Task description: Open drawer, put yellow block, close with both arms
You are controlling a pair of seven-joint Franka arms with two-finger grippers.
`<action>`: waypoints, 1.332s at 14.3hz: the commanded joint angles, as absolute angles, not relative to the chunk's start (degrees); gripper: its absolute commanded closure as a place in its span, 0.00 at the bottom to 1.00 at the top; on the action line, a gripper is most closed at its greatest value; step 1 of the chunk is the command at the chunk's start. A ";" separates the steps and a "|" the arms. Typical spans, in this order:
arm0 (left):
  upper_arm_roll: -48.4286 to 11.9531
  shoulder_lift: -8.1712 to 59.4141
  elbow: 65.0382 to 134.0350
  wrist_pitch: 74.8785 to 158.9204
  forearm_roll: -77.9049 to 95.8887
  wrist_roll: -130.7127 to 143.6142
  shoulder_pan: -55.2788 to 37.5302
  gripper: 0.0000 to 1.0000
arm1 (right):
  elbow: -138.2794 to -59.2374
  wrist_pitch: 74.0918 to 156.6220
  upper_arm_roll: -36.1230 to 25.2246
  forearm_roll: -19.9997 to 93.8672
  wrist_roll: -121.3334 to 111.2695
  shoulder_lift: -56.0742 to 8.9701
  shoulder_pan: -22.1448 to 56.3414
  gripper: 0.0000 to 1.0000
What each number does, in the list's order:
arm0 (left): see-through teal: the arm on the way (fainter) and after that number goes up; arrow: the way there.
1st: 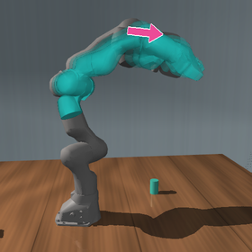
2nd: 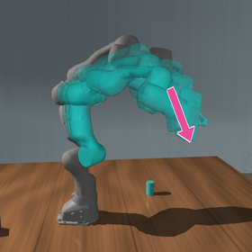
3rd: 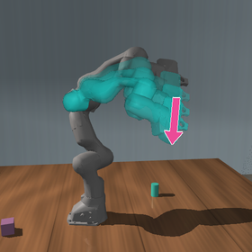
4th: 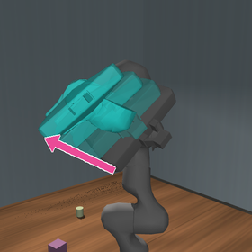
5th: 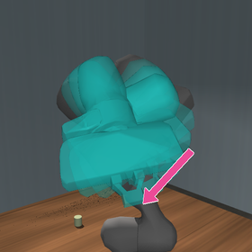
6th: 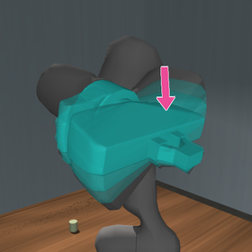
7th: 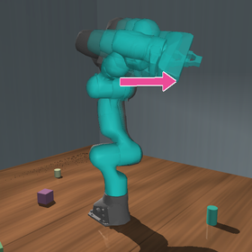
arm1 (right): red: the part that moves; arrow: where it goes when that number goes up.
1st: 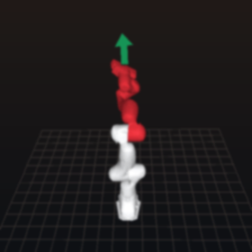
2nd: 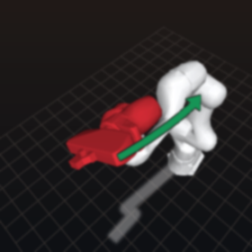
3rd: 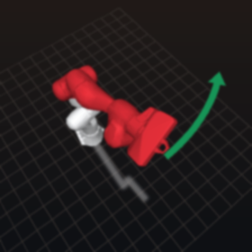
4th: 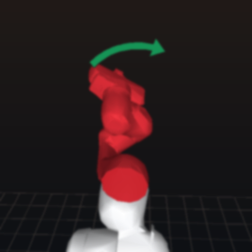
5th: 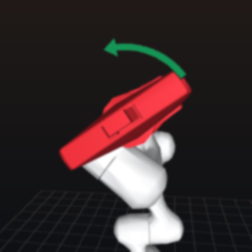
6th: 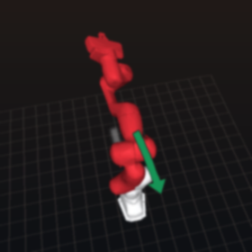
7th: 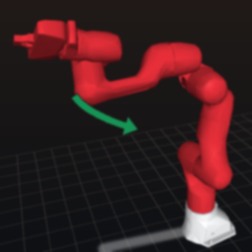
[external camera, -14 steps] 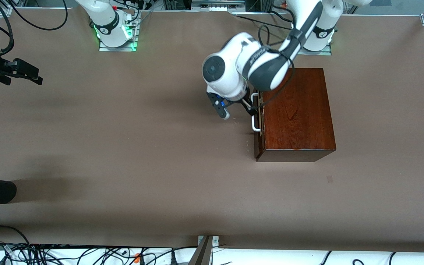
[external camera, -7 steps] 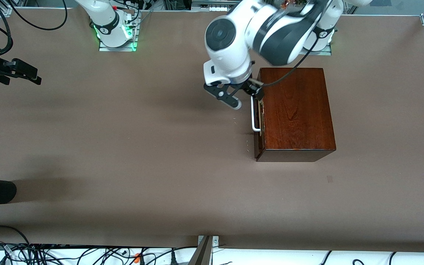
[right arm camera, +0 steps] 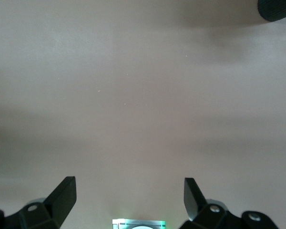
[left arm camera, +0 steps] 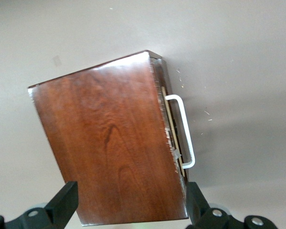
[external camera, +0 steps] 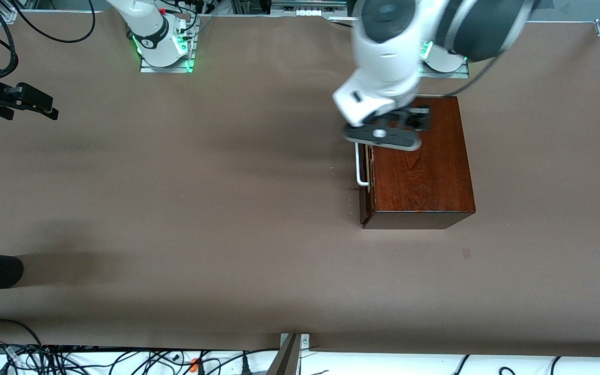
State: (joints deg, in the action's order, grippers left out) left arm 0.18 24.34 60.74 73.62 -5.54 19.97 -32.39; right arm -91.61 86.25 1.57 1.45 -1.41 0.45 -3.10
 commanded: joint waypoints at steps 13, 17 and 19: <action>-0.70 -0.07 89.35 84.36 2.55 8.88 -7.39 0.00 | -91.32 85.52 1.93 1.23 -1.49 0.53 -3.87 0.00; -0.70 -1.32 92.11 85.87 2.64 1.26 -3.79 0.00 | -91.32 85.60 1.93 1.14 -1.49 0.53 -3.87 0.00; -0.70 -1.14 91.76 85.78 2.37 1.05 -3.51 0.00 | -91.32 85.52 1.93 1.14 -1.49 0.53 -3.87 0.00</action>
State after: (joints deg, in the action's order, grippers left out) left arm 0.01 0.45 89.95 84.51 1.41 3.26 -4.68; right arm -91.61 86.19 1.48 1.45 -1.41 0.44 -3.15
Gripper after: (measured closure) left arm 0.000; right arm 0.000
